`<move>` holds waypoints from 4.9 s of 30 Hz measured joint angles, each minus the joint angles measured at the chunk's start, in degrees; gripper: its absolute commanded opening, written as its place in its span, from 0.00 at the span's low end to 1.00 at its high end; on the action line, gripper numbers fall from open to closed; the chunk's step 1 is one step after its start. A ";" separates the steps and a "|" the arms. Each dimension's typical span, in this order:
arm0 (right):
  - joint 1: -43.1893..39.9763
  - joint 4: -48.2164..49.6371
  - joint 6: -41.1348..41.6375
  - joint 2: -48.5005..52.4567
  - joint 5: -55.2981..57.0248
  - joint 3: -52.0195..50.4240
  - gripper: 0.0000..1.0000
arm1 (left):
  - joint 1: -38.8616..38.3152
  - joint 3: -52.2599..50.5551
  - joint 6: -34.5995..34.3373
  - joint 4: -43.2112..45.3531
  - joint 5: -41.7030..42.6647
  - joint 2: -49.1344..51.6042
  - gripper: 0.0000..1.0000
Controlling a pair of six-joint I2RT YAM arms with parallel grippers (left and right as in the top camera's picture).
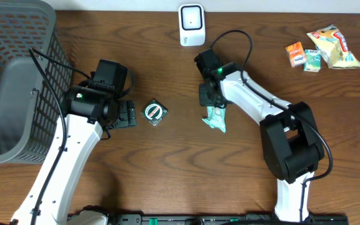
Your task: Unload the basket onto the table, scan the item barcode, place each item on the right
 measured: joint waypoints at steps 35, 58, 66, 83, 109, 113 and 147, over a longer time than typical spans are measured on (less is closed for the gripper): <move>2.89 -7.21 -1.11 -9.53 -2.75 -12.63 0.06 | 0.00 0.02 -0.02 0.00 -0.02 0.00 0.98; 1.68 -7.30 -4.17 -9.51 0.13 -7.13 0.19 | 0.00 0.00 0.00 0.00 0.00 0.00 0.97; 1.68 1.79 -3.48 -9.53 -0.11 -14.99 0.24 | 0.00 0.00 0.00 0.00 0.00 0.00 0.98; -4.48 -20.83 -7.41 -9.70 -0.63 14.62 0.45 | 0.00 0.00 0.00 0.00 -0.02 0.00 0.98; 13.81 -21.33 1.99 -9.70 1.60 -6.75 0.99 | 0.00 0.00 0.00 0.00 0.00 0.00 0.98; 14.21 -20.74 3.30 -9.70 2.56 -6.69 0.99 | 0.00 0.00 0.00 -0.02 0.00 0.00 0.98; 16.20 -9.49 4.13 -9.70 14.47 -13.27 0.99 | 0.00 0.00 -0.02 0.00 -0.02 0.00 0.98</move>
